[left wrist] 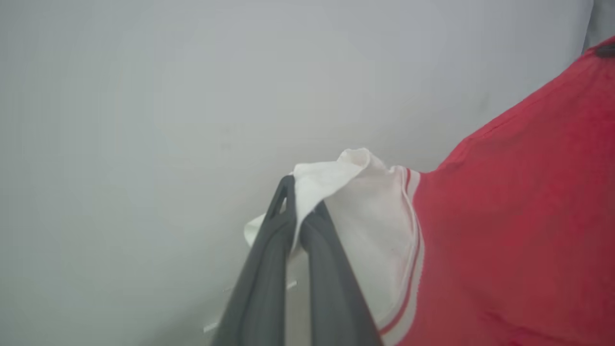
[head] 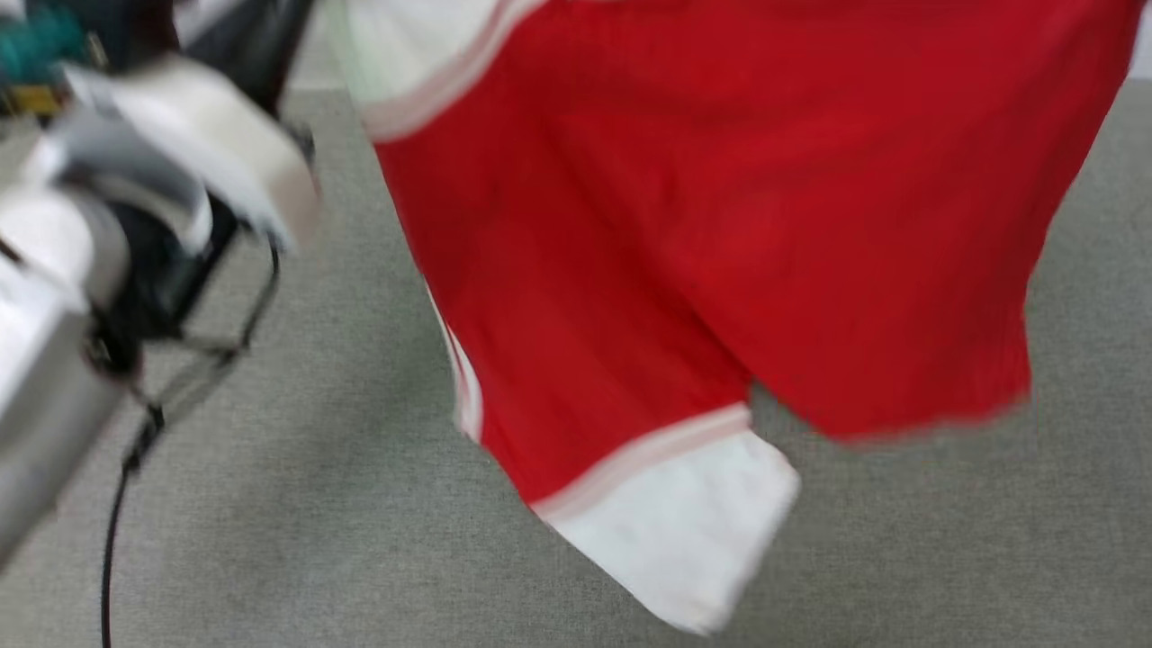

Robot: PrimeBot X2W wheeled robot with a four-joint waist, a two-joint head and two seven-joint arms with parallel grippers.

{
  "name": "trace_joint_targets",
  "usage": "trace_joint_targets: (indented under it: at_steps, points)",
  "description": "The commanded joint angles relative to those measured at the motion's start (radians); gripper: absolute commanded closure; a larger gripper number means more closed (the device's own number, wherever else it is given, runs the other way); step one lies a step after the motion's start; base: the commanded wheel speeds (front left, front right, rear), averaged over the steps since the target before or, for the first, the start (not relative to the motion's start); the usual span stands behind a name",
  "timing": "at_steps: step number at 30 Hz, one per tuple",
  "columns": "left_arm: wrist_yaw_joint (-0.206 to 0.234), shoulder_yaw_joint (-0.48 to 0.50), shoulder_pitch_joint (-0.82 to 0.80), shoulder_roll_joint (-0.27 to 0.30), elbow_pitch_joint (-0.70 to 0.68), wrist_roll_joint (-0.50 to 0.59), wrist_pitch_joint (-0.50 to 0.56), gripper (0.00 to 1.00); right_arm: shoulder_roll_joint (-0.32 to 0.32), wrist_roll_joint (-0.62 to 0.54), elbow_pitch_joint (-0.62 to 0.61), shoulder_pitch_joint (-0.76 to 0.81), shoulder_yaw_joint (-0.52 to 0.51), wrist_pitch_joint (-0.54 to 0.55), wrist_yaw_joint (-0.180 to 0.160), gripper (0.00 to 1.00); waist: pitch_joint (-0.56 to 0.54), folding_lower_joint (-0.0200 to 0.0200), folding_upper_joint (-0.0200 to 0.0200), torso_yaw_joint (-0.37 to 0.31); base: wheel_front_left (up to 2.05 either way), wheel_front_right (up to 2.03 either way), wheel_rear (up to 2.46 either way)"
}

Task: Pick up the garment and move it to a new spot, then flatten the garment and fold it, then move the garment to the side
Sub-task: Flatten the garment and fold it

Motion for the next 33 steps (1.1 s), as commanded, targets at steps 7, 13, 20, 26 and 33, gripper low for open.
trace_joint_targets:
  at_steps: [7, 13, 20, 26, 33]
  points:
    - [-0.078, 0.007, -0.34, -0.077, 0.124, 0.055, 0.084, 1.0, 0.074, -0.104, 0.094, -0.248, -0.05, 0.003, -0.001, 1.0, 0.107, 0.0, 0.0, -0.004, 0.0, 0.0, 0.0]
    - [-0.145, -0.001, -0.596, -0.141, 0.284, 0.095, 0.121, 1.0, 0.128, -0.183, 0.198, -0.462, -0.033, -0.014, -0.001, 1.0, 0.182, 0.0, 0.0, -0.002, 0.0, 0.0, 0.0]
    - [-0.202, 0.007, -0.827, -0.191, 0.474, 0.132, 0.098, 1.0, 0.17, -0.24, 0.333, -0.675, 0.003, -0.066, -0.001, 1.0, 0.254, 0.0, 0.0, 0.003, 0.0, 0.0, 0.0]
    - [-0.231, 0.003, -0.912, -0.223, 0.595, 0.133, 0.065, 1.0, 0.204, -0.259, 0.446, -0.77, 0.046, -0.127, -0.001, 1.0, 0.297, 0.0, 0.0, 0.003, 0.0, 0.0, 0.0]
    - [-0.247, -0.016, -0.841, -0.245, 0.695, 0.112, 0.0, 1.0, 0.229, -0.214, 0.544, -0.743, 0.137, -0.194, -0.001, 1.0, 0.324, 0.0, 0.0, 0.004, 0.0, 0.0, 0.0]
